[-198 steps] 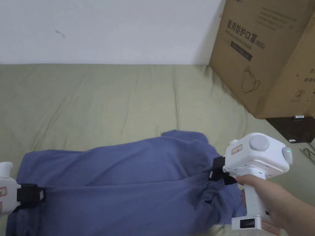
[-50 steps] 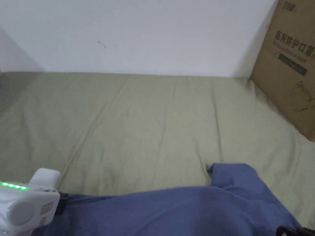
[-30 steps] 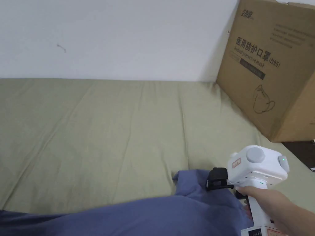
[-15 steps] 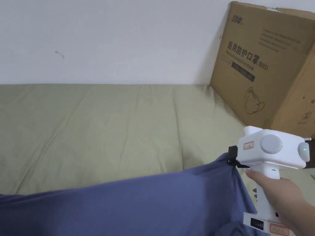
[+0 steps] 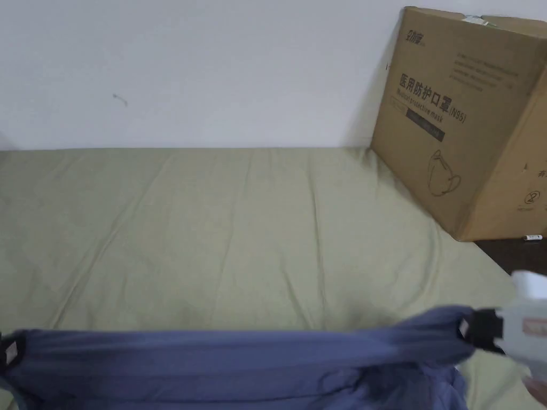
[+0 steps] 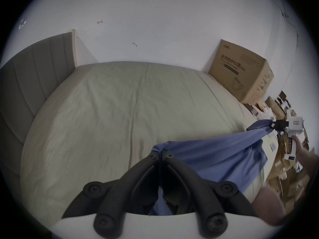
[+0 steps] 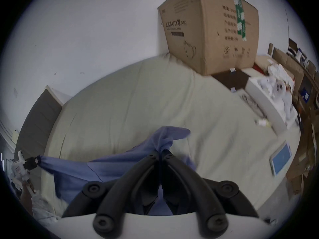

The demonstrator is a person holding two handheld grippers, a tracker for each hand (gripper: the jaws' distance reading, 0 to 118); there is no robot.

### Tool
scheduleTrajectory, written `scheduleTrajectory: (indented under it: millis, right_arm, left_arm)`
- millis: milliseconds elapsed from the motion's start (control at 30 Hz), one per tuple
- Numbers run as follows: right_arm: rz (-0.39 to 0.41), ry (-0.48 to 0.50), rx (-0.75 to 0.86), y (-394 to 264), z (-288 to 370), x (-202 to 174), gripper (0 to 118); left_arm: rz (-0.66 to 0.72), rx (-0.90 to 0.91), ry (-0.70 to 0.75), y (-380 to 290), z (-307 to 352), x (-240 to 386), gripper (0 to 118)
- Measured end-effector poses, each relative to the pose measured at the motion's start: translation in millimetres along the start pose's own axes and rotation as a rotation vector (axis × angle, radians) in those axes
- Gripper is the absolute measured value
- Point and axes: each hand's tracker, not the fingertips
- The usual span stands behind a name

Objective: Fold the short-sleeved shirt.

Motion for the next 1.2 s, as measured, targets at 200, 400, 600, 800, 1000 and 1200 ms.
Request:
scheduleTrajectory:
  millis: [200,400,600,800,1000,1200]
  right_arm:
    - [-0.041,-0.016,-0.149,-94,6,33,2]
    - [-0.042,-0.083,-0.196,-107,-28,45,98]
    - [-0.081,0.043,-0.033,-72,40,20,102]
    - [0.187,0.139,0.438,-86,132,-73,96]
    - [0.143,0.224,0.636,-120,153,-108,3]
    - [0.162,0.215,0.607,-122,162,-103,3]
  left_arm:
    - [-0.01,-0.151,-0.029,-79,14,-3,2]
    - [0.053,-0.174,-0.006,-114,5,-8,111]
    - [0.109,-0.003,-0.041,-91,57,16,112]
    - [0.067,0.44,0.018,-75,125,102,102]
    - [-0.005,0.669,0.1,-89,153,159,2]
    - [-0.072,0.645,0.12,-87,168,163,0]
